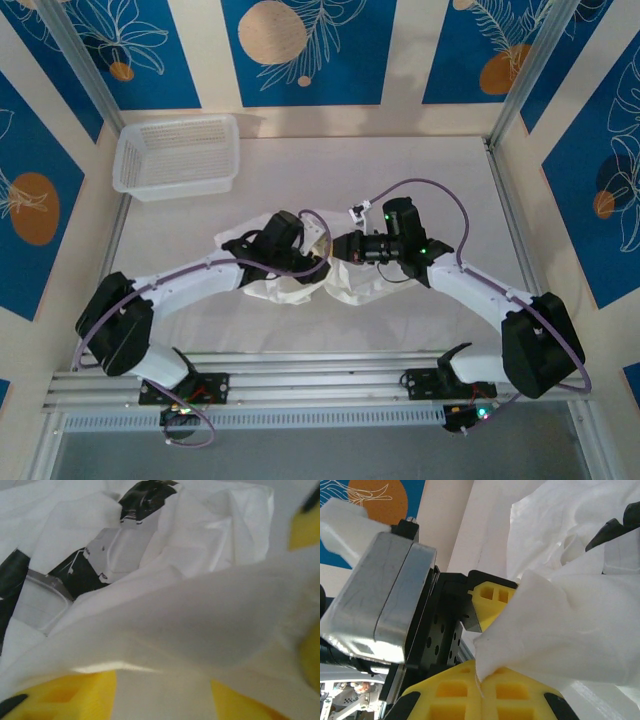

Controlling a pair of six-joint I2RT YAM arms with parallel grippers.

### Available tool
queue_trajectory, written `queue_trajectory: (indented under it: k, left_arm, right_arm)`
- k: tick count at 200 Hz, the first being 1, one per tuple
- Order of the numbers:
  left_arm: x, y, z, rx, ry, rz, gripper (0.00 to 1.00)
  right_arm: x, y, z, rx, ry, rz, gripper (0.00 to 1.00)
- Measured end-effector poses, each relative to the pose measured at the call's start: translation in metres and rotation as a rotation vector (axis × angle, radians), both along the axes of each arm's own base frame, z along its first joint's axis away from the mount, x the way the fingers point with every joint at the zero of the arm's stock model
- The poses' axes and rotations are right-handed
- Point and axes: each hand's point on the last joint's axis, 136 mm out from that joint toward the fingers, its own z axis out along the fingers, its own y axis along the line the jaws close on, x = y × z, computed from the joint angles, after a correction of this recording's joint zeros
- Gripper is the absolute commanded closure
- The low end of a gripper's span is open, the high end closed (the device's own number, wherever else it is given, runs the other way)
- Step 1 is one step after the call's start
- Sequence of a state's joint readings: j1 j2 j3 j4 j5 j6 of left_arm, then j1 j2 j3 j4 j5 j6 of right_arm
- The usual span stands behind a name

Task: Fold the inside-out t-shirt

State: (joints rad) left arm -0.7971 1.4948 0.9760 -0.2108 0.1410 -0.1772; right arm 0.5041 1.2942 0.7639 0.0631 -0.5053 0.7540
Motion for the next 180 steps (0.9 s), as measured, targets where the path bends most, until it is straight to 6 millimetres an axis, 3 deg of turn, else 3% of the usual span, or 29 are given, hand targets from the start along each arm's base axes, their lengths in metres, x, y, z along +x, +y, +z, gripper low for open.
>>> queue_trajectory:
  k: [13, 33, 67, 83, 133, 180]
  left_arm:
    - [0.007, 0.003, -0.004, 0.020, -0.016, 0.031, 0.45]
    - [0.020, 0.010, -0.007, 0.051, -0.045, 0.105, 0.57]
    - [0.035, 0.010, 0.004, 0.045, -0.088, 0.171, 0.91]
    - [0.038, 0.006, 0.014, 0.019, -0.095, 0.179, 1.00]
    - [0.018, 0.008, 0.044, -0.071, -0.023, 0.118, 1.00]
    - [0.004, 0.007, 0.064, -0.227, 0.159, 0.054, 1.00]
  right_arm:
    - [-0.001, 0.001, 0.000, 0.000, 0.000, 0.002, 1.00]
    - [-0.002, 0.002, 0.000, -0.001, 0.000, 0.007, 1.00]
    - [0.000, 0.000, -0.003, -0.018, 0.001, -0.010, 1.00]
    - [0.003, -0.005, -0.008, -0.038, 0.010, -0.036, 1.00]
    - [0.019, -0.032, -0.022, -0.115, 0.025, -0.135, 1.00]
    - [0.019, -0.047, -0.041, -0.223, -0.001, -0.148, 1.00]
